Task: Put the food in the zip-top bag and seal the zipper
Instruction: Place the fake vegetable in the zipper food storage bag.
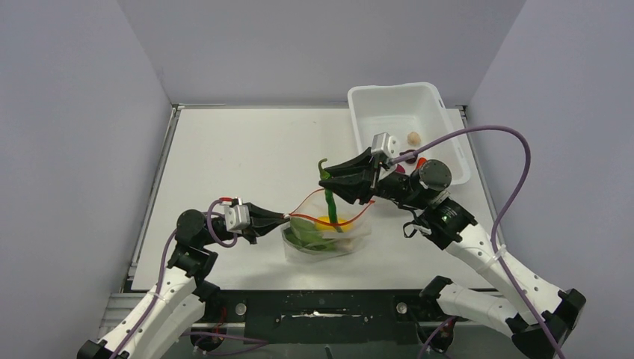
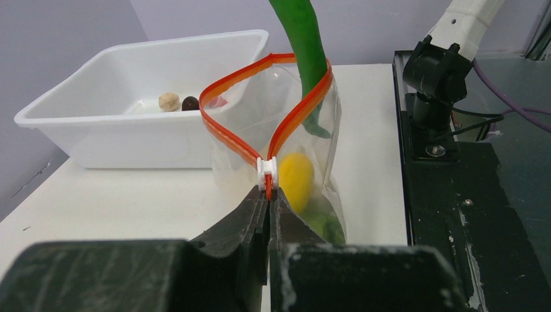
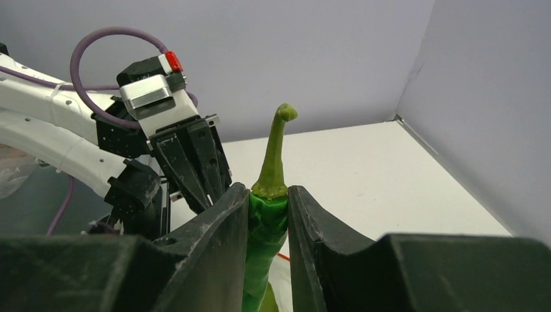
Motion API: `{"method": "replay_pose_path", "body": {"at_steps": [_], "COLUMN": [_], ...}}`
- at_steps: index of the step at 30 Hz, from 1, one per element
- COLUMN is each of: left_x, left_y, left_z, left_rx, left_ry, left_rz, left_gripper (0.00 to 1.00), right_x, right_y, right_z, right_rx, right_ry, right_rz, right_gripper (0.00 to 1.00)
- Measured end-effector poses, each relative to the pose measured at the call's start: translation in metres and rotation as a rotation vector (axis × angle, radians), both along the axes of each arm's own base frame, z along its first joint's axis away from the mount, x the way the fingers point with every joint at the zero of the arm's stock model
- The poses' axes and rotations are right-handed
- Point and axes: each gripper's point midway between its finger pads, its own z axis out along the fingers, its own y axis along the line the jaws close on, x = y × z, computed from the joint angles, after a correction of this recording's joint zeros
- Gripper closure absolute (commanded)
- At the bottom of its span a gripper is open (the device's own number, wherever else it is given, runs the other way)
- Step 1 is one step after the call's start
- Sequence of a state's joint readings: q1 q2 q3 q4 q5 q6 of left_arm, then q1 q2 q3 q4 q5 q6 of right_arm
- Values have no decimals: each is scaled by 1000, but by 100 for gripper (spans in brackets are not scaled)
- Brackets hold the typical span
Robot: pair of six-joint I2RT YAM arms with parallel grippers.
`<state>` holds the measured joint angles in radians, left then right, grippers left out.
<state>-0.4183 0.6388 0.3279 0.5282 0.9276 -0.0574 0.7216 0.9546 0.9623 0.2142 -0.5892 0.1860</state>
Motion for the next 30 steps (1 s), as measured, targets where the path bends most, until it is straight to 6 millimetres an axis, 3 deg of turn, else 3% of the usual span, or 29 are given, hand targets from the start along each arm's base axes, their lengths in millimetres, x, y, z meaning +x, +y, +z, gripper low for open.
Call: {"method": "replay_pose_path", "body": {"at_steps": [15, 20, 30], "left_x": [-9, -11, -12], "left_y": [0, -1, -1], "left_z": [-3, -3, -3], "left_rx": [1, -3, -5], "left_ry": [-13, -19, -19], "left_rz": [-34, -51, -59], "left_gripper": [100, 100, 100], "right_x": [14, 14, 7], "right_y": [13, 13, 7], "right_z": [-64, -77, -123], "right_rx": [-168, -201, -358], "right_ry": [143, 134, 52], "right_rz": [8, 17, 74], "right_gripper": [85, 84, 82]}}
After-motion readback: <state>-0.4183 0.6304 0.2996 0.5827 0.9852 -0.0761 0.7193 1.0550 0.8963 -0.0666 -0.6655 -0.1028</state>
